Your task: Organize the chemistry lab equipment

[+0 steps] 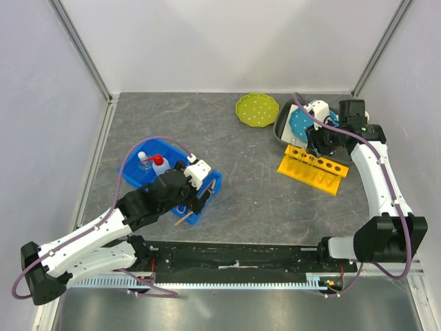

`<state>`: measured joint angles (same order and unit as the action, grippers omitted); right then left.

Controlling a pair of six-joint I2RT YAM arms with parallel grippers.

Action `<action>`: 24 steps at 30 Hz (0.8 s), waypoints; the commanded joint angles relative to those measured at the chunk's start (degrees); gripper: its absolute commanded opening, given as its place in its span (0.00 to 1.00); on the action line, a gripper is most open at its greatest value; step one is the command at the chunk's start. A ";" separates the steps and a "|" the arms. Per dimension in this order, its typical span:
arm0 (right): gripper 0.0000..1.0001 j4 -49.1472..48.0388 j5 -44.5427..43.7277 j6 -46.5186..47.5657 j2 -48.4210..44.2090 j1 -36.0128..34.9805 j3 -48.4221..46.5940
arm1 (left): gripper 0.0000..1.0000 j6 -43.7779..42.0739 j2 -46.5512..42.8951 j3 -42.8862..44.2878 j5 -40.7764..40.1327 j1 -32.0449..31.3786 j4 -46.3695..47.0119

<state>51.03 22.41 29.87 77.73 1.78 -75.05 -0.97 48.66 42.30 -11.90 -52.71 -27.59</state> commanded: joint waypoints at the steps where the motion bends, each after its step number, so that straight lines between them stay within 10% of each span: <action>1: 0.46 0.48 2.90 -0.69 -3.55 0.15 -3.79 | 1.00 -1.66 -1.03 -0.47 -0.05 0.33 2.02; 12: 0.82 2.06 15.79 -0.95 -13.56 0.24 -4.68 | 1.00 6.23 1.43 1.82 10.92 4.54 6.21; 17: 0.85 -3.20 36.10 -1.83 -19.71 0.24 8.05 | 1.00 17.38 8.01 5.49 17.87 5.07 10.02; 24: 0.85 -11.56 38.93 -4.82 -22.71 0.15 22.21 | 0.97 21.98 27.25 19.99 16.39 5.16 3.96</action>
<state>45.74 55.35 26.46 55.46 1.74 -57.45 15.51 67.20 53.58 3.77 -47.86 -22.55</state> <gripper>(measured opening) 0.852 0.980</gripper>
